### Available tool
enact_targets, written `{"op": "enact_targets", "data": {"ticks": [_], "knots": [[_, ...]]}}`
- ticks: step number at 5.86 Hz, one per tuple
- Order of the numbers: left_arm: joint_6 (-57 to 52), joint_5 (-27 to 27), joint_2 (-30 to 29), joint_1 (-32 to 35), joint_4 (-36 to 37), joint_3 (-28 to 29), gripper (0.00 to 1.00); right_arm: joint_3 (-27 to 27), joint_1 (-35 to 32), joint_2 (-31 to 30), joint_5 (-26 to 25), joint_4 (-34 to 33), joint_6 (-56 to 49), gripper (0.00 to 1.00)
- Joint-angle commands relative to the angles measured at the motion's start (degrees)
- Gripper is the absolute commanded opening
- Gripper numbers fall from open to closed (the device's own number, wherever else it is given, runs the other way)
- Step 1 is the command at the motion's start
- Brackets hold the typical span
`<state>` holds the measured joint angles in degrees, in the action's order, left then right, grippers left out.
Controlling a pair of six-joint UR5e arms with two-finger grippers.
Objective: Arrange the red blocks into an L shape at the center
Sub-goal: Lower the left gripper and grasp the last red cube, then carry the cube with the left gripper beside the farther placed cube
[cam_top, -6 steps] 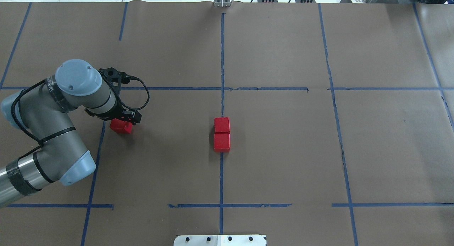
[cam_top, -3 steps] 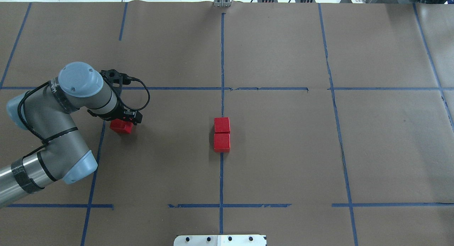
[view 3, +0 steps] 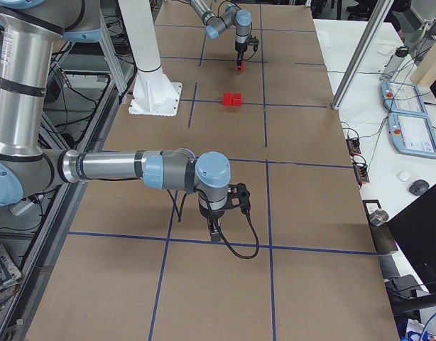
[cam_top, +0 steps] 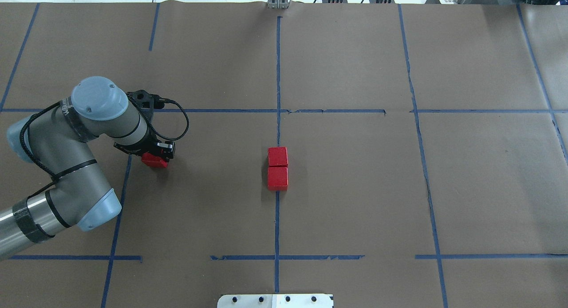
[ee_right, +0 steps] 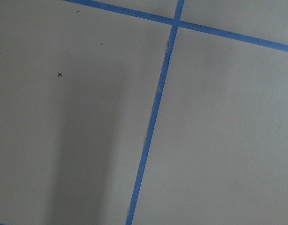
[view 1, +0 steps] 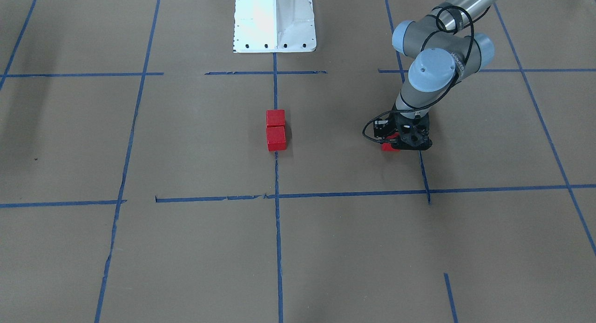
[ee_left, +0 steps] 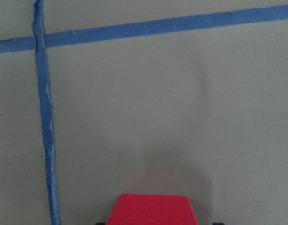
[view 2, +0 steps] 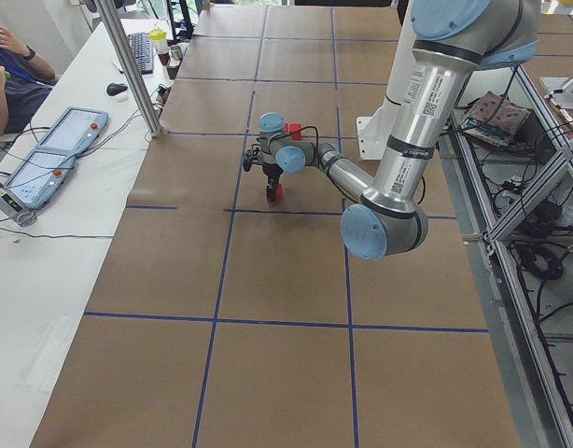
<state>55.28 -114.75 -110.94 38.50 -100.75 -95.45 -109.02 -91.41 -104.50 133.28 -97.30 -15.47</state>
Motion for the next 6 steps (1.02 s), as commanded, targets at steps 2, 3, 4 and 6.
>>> {"op": "enact_targets", "data": {"ticks": [2,3,4,6], "knots": [[19.04,0.31,-5.75,0.26,0.47,-0.26,0.09,-0.05,0.01,0.0,0.05,0.0,0.0,1.0],[36.12,0.66,-8.65,0.18,0.38,-0.52,0.1,-0.05,0.01,0.0,0.05,0.0,0.0,1.0],[56.13,3.1,-11.12,0.09,0.47,-0.79,0.1,-0.14,0.01,0.0,0.05,0.0,0.0,1.0],[81.87,10.74,-15.68,-7.34,5.61,0.78,0.14,-0.23,-0.08,0.0,0.05,0.0,0.0,1.0]]}}
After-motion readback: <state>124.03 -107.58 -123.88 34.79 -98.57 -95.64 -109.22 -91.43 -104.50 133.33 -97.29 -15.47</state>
